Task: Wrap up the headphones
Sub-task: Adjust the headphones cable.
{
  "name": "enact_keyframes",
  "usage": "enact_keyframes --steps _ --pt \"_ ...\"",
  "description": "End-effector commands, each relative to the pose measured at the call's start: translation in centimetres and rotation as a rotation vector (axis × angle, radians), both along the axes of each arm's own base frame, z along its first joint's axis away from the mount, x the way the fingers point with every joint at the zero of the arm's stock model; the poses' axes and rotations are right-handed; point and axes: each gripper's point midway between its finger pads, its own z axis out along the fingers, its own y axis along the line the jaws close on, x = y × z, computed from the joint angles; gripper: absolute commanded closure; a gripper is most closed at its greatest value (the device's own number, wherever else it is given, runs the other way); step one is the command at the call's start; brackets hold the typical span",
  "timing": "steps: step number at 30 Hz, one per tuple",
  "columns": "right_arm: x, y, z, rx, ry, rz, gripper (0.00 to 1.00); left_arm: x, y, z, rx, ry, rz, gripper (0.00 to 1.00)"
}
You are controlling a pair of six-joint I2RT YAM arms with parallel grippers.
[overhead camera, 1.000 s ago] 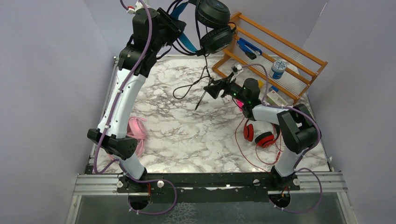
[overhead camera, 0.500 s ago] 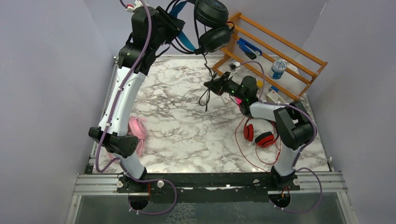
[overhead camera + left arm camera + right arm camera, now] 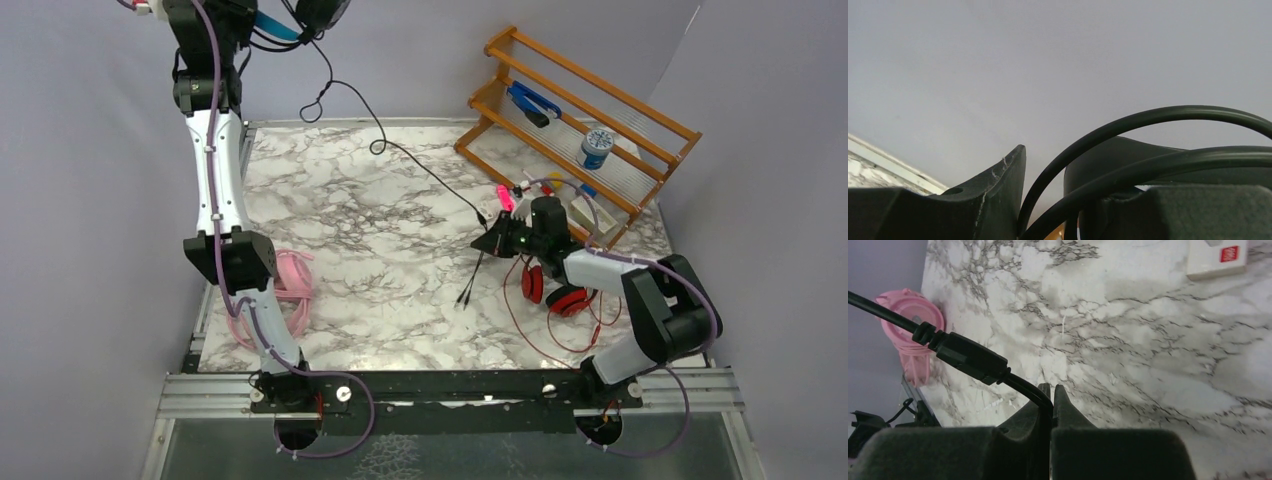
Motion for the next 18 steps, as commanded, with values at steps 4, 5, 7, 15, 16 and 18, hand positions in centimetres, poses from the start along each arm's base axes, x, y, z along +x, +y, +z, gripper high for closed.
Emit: enact_keyframes --steps 4,5,7,15,16,18 --pt "-2.7 -7.4 -1.7 -0.122 0.192 -0.274 1.0 -0.9 6.3 6.4 0.005 -0.241 0.129 1.0" --pt "-3.1 -8.5 -1.7 -0.125 0.205 -0.319 1.0 -0.9 7.3 6.2 0.003 -0.244 0.15 1.0" --pt "-4.1 -10.8 -1.9 -0.145 0.232 -0.425 1.0 -0.8 8.7 6.2 -0.001 -0.256 0.181 1.0" --pt "-5.0 -17.6 0.0 -0.236 0.211 -0.739 1.0 -0.2 11.9 5.1 -0.019 -0.252 0.259 1.0" --pt "-4.6 -16.8 0.8 -0.234 0.163 -0.665 1.0 -0.2 11.7 5.0 -0.024 -0.241 0.247 1.0" --pt "-3.7 -14.6 3.0 -0.202 0.041 -0.488 0.91 -0.5 10.6 4.7 -0.016 -0.218 0.2 1.0"
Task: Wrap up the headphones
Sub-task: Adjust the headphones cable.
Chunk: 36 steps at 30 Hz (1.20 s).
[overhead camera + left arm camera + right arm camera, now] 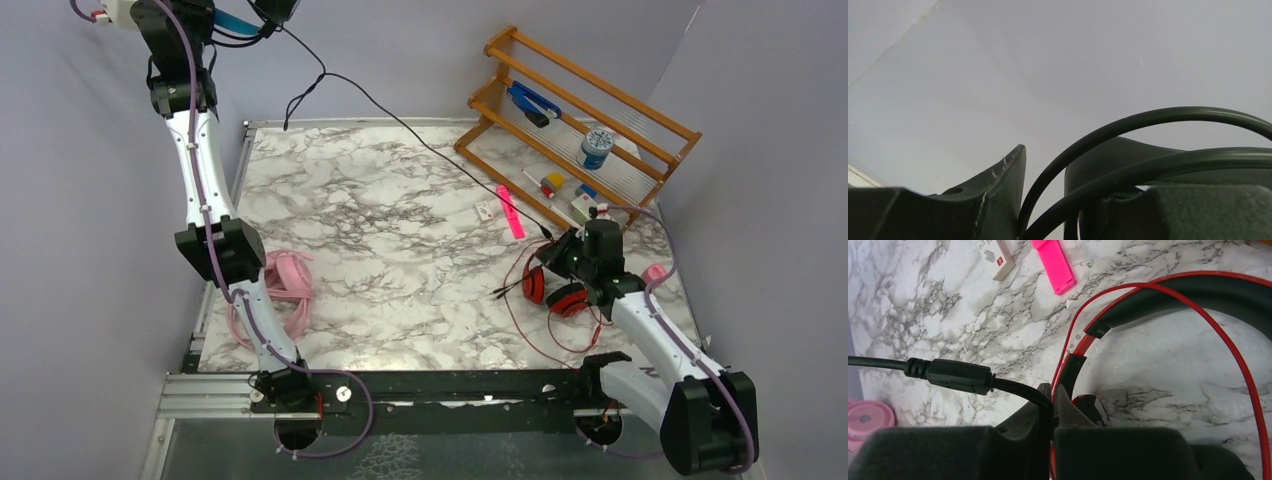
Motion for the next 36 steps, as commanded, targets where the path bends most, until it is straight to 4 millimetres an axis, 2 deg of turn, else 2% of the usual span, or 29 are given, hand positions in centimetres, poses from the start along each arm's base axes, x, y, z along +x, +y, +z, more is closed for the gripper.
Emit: enact_keyframes --steps 1,5,9,13,16,19,22,26,30,31,36 --pt "0.7 1.8 2.5 -0.046 -0.106 0.209 0.81 -2.8 -1.2 5.0 -0.005 -0.123 -0.043 1.0" --pt "1.1 4.9 5.2 -0.039 -0.171 0.432 0.52 -4.6 -3.7 4.3 -0.011 -0.078 -0.101 1.0" --pt "1.3 6.9 6.6 -0.039 -0.192 0.573 0.33 -6.6 -7.1 4.5 0.021 -0.051 -0.163 1.0" --pt "1.7 10.3 9.3 -0.037 -0.312 0.726 0.18 -8.2 -10.5 4.5 0.025 -0.042 -0.243 1.0" --pt "2.1 14.2 11.9 -0.038 -0.435 0.871 0.12 -9.2 -13.2 4.8 0.028 -0.037 -0.312 1.0" --pt "3.5 17.8 15.3 -0.013 -0.6 0.974 0.09 -10.4 -15.9 5.2 0.023 -0.037 -0.375 1.0" --pt "5.2 20.3 18.5 0.107 -0.712 1.008 0.06 -11.7 -18.2 5.5 0.018 -0.041 -0.415 1.0" --pt "7.5 23.5 21.4 0.203 -0.786 1.086 0.05 -13.2 -20.7 5.7 0.022 -0.041 -0.48 1.0" --pt "8.9 26.8 22.5 0.188 -0.869 1.156 0.03 -13.9 -22.1 5.2 0.014 -0.027 -0.53 1.0" --pt "9.1 27.5 22.6 0.198 -0.874 1.173 0.03 -14.3 -23.2 5.1 0.014 -0.026 -0.561 1.0" --pt "9.1 30.3 23.5 0.225 -0.962 1.228 0.02 -15.3 -25.3 5.4 0.015 -0.032 -0.635 1.0"
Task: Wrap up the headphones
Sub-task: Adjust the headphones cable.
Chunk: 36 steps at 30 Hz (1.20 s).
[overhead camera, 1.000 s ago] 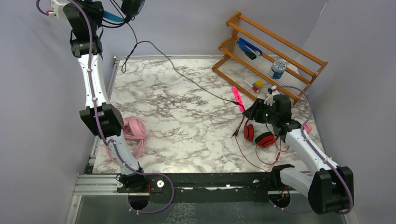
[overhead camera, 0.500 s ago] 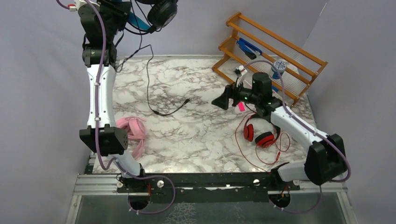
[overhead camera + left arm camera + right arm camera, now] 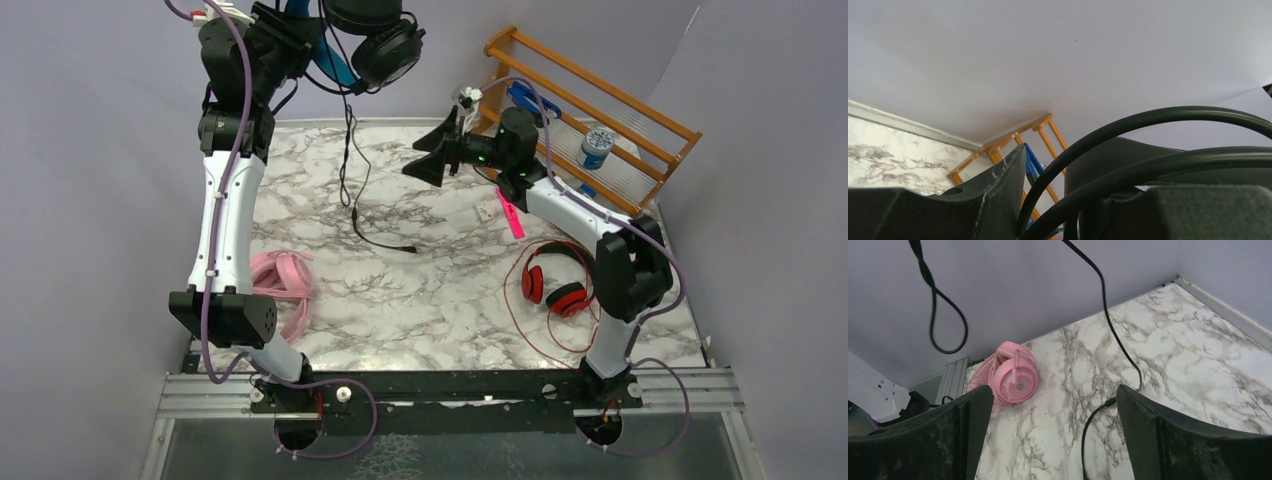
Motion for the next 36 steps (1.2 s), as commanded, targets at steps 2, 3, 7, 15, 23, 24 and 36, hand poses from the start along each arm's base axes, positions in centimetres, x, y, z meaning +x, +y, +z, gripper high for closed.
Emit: enact_keyframes --steps 2,3,7,15,23,24,36 --pt "-0.7 3.6 2.0 0.063 -0.115 0.099 0.02 -3.7 -2.6 3.7 -0.041 -0.089 -0.114 1.0" --pt "-0.6 4.2 2.3 0.072 -0.129 0.104 0.02 -3.9 -2.8 3.8 -0.041 -0.092 -0.119 1.0" --pt "0.8 5.9 3.1 0.109 -0.14 0.068 0.03 -4.8 -3.4 4.0 -0.042 -0.097 -0.139 1.0" --pt "1.6 7.0 5.0 0.156 -0.173 0.062 0.04 -5.5 -5.2 3.6 -0.048 -0.093 -0.199 1.0" --pt "1.5 7.2 4.5 0.14 -0.129 0.05 0.19 -5.6 -5.4 3.8 -0.051 -0.101 -0.206 1.0" --pt "1.2 7.2 4.7 0.138 -0.122 0.065 0.29 -5.5 -5.5 3.8 -0.051 -0.101 -0.207 1.0" --pt "-4.9 2.8 -7.4 -0.014 0.219 0.049 1.0 -4.2 -5.8 4.8 -0.07 -0.124 -0.222 1.0"
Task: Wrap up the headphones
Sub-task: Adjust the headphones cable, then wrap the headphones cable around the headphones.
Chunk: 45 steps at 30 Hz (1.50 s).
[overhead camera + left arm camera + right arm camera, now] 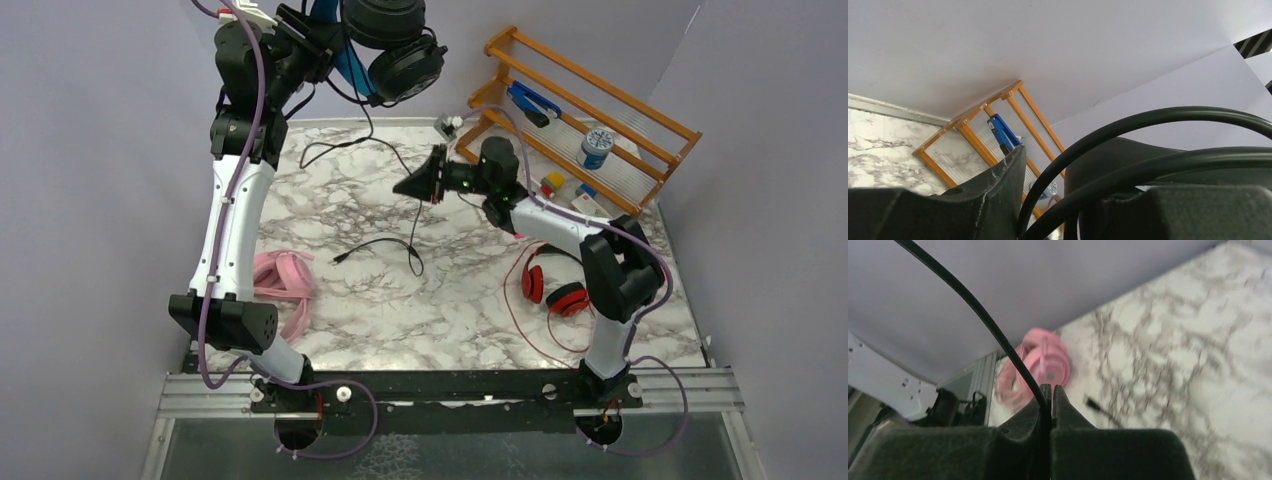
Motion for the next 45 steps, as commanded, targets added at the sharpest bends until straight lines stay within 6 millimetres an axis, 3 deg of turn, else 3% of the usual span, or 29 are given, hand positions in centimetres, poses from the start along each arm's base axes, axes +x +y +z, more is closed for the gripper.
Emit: enact_keyframes --steps 1,5,10,18,21,25,31,36,40,45 --pt "-2.6 -2.5 -6.4 -0.091 0.157 -0.038 1.0 -1.6 -0.6 4.8 -0.06 -0.122 -0.044 1.0" --pt "-4.7 -5.8 -12.1 -0.163 0.337 -0.065 1.0 -1.7 -0.3 4.9 -0.035 -0.131 -0.022 1.0" --pt "-9.0 -8.1 -16.8 -0.266 0.443 -0.006 1.0 -1.3 -0.1 5.0 -0.019 -0.137 -0.007 1.0" --pt "-11.8 -10.8 -19.9 -0.384 0.506 -0.059 1.0 0.0 0.7 6.5 0.006 -0.17 0.051 1.0" --pt "-12.0 -12.0 -21.2 -0.436 0.518 -0.117 1.0 0.3 1.1 7.5 0.03 -0.199 0.077 1.0" --pt "-12.2 -13.8 -22.5 -0.486 0.552 -0.183 1.0 1.2 3.0 8.2 0.068 -0.213 0.183 1.0" --pt "-13.0 -14.9 -23.4 -0.531 0.595 -0.216 1.0 2.0 4.2 8.7 0.062 -0.223 0.211 1.0" --pt "-12.1 -15.9 -24.2 -0.544 0.657 -0.301 1.0 1.6 4.9 9.1 0.049 -0.231 0.198 1.0" --pt "-12.6 -17.4 -26.2 -0.568 0.745 -0.339 1.0 0.6 6.3 11.1 0.029 -0.278 0.224 1.0" --pt "-12.2 -18.4 -25.5 -0.54 0.764 -0.377 1.0 -0.8 7.3 12.8 0.02 -0.324 0.265 1.0"
